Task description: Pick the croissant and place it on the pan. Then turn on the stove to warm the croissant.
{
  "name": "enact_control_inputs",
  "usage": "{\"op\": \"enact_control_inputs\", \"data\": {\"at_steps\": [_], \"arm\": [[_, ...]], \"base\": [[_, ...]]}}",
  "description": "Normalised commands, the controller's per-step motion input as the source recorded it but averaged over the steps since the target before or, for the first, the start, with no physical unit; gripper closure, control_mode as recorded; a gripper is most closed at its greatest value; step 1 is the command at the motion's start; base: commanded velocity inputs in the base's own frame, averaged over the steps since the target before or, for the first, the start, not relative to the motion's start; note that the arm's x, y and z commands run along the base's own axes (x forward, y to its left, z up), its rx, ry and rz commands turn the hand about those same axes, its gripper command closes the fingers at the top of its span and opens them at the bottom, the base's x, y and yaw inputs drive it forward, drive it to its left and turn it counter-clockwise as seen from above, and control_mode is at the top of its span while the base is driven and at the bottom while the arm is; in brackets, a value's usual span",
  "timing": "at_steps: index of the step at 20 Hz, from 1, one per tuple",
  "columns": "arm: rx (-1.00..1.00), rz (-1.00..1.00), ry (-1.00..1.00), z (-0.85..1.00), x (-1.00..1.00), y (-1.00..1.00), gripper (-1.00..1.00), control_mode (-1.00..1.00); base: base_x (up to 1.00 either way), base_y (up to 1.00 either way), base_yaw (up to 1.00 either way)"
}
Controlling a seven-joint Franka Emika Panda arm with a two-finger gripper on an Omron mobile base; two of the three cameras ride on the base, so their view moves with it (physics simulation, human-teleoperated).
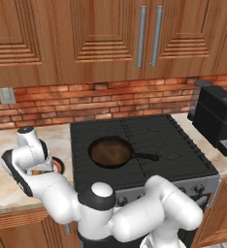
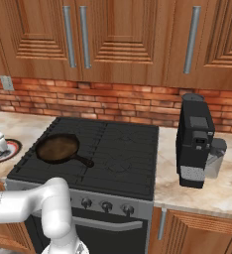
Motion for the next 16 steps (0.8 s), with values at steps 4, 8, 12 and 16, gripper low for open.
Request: {"op": "enact_control_inputs", "data": {"at_steps": [4,8,12,16], "arm": [[0.00,-0.01,0.00,-0.32,0.00,-0.06,1.00,-1.00],[0.00,-0.01,0.00,-0.27,-0.02,-0.10,1.00,-1.00],[0.00,-0.01,0.00,-0.13,-0.01,-0.03,1.00,-1.00],[0.00,0.00,0.00,0.00,-0.04,-0.02,1.00,-1.00]], "base": [[0.00,0.00,0.00],[0.00,0.00,0.00],[0.00,0.00,0.00],[0.00,0.00,0.00]]}}
